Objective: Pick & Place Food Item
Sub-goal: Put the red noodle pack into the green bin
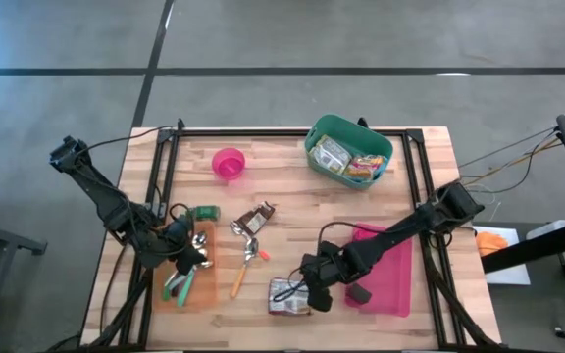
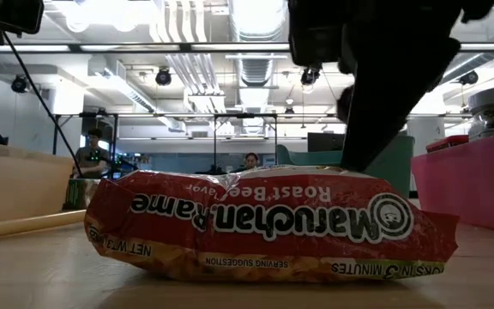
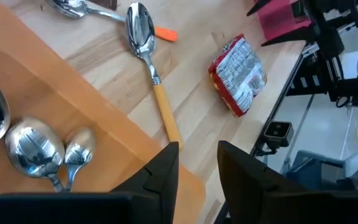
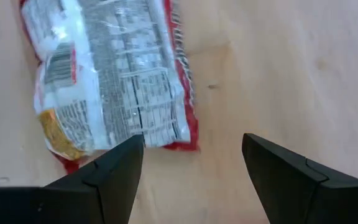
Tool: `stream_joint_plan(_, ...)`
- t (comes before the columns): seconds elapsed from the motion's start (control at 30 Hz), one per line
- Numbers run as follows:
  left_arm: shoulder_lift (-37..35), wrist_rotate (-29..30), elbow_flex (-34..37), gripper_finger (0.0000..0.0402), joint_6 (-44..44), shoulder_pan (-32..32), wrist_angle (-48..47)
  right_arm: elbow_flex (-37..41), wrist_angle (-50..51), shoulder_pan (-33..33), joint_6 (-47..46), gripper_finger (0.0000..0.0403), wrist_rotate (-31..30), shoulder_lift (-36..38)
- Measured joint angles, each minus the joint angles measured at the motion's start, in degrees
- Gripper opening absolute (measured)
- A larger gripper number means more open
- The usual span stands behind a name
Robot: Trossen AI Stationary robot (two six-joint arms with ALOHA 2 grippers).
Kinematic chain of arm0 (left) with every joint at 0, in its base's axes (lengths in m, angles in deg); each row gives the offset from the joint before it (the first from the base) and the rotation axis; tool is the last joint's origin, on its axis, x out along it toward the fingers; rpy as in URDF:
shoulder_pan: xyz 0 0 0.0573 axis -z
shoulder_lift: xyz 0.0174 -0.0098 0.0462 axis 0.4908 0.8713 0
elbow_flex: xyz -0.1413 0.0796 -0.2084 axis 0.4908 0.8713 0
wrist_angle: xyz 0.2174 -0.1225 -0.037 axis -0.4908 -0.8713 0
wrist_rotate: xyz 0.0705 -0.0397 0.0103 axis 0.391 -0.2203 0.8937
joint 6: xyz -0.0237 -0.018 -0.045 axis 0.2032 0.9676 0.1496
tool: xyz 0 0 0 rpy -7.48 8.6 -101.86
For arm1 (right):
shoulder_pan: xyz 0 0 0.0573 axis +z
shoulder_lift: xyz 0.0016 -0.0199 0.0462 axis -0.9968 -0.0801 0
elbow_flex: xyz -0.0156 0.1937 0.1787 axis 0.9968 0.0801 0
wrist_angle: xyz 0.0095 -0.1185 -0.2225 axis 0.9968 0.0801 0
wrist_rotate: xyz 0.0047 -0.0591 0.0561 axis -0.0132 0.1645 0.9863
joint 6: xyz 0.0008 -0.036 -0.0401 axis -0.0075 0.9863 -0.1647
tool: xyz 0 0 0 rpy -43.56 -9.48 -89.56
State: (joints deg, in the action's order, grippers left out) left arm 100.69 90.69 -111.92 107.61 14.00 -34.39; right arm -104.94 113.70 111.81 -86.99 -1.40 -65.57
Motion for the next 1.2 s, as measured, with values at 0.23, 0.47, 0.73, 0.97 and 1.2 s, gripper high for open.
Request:
stream_joint_plan(0.23,0.0,-0.5,0.1,0.0113,0.0,0.0,0.1,1.7,-3.9,0.4,16.8,0.027,0.7,0.0)
stream_joint_plan(0.47,0.0,-0.7,0.1,0.0113,0.0,0.0,0.1,1.6,-4.7,0.3,25.3,0.027,1.1,-0.4)
stream_joint_plan(0.73,0.0,-0.7,0.4,0.0113,0.3,0.0,0.2,-1.5,-5.1,0.6,31.5,0.027,0.5,-6.3)
stream_joint_plan(0.97,-0.1,-0.7,0.4,0.0112,0.7,0.0,0.2,-5.4,-5.0,0.5,33.5,0.0262,0.6,-10.7)
stream_joint_plan(1.2,-0.1,-0.8,0.4,0.0112,0.7,0.0,0.2,-5.5,-5.2,0.5,32.8,0.0171,1.8,-11.6)
